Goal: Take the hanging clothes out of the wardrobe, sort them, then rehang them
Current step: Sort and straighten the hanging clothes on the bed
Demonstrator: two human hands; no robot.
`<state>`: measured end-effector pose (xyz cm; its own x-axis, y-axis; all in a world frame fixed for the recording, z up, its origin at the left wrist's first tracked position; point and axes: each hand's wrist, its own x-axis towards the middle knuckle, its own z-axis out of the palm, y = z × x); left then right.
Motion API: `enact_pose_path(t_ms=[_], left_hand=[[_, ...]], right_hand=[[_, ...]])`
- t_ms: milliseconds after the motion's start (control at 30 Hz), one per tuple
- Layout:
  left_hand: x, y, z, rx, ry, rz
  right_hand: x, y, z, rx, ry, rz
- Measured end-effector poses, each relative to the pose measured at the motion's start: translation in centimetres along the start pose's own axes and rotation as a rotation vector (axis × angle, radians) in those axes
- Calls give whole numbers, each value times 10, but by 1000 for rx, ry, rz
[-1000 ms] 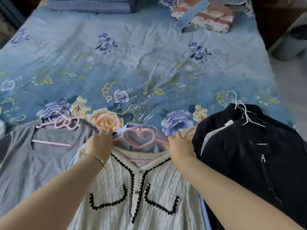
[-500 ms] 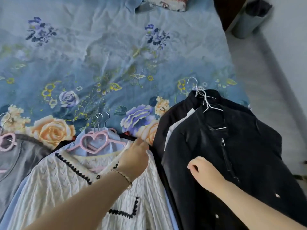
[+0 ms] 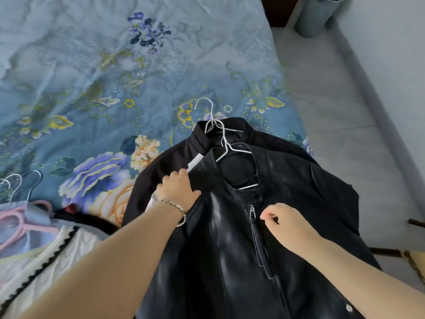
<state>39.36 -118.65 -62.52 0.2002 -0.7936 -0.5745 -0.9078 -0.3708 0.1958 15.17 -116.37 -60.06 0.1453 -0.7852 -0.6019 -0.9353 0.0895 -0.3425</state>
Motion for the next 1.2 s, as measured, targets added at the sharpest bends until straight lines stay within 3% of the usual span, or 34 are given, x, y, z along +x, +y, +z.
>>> enact_pose_path(t_ms=[133, 233, 300, 400, 467, 533, 567, 667, 700, 767, 833, 867, 933, 1067, 1200], left_hand=[[12, 23, 14, 64, 49, -101], [9, 26, 12, 46, 36, -49], [-7, 28, 6, -37, 89, 55], [-49, 36, -4, -122, 176, 262], [-81, 41, -12, -228, 179, 469], [-104, 41, -14, -280, 24, 618], [-108, 44, -15, -313, -120, 581], [-89, 51, -27, -634, -604, 153], [-74, 52, -32, -804, -660, -9], [-38, 46, -37, -937, -395, -146], [-8, 37, -35, -469, -38, -149], [1, 32, -28, -257, 13, -177], [16, 32, -10, -83, -4, -217], [38, 48, 18, -255, 8, -330], [18, 64, 11, -376, 172, -202]], right_hand=[[4, 33, 0, 31, -32, -34], [1, 49, -5, 49, -33, -93], [2, 49, -17, 64, 80, -168], [11, 37, -50, 103, 393, -287], [25, 30, -71, 41, 498, -356], [30, 25, -90, -22, 392, -343], [30, 26, -95, -66, 329, -325], [29, 43, -92, -156, 376, -417], [29, 52, -88, -156, 422, -445], [32, 70, -76, -129, 481, -471], [35, 85, -67, -73, 491, -478], [36, 91, -63, -59, 490, -500], [36, 99, -53, -64, 502, -537], [36, 104, -43, -94, 532, -550], [21, 99, -43, -115, 569, -538]])
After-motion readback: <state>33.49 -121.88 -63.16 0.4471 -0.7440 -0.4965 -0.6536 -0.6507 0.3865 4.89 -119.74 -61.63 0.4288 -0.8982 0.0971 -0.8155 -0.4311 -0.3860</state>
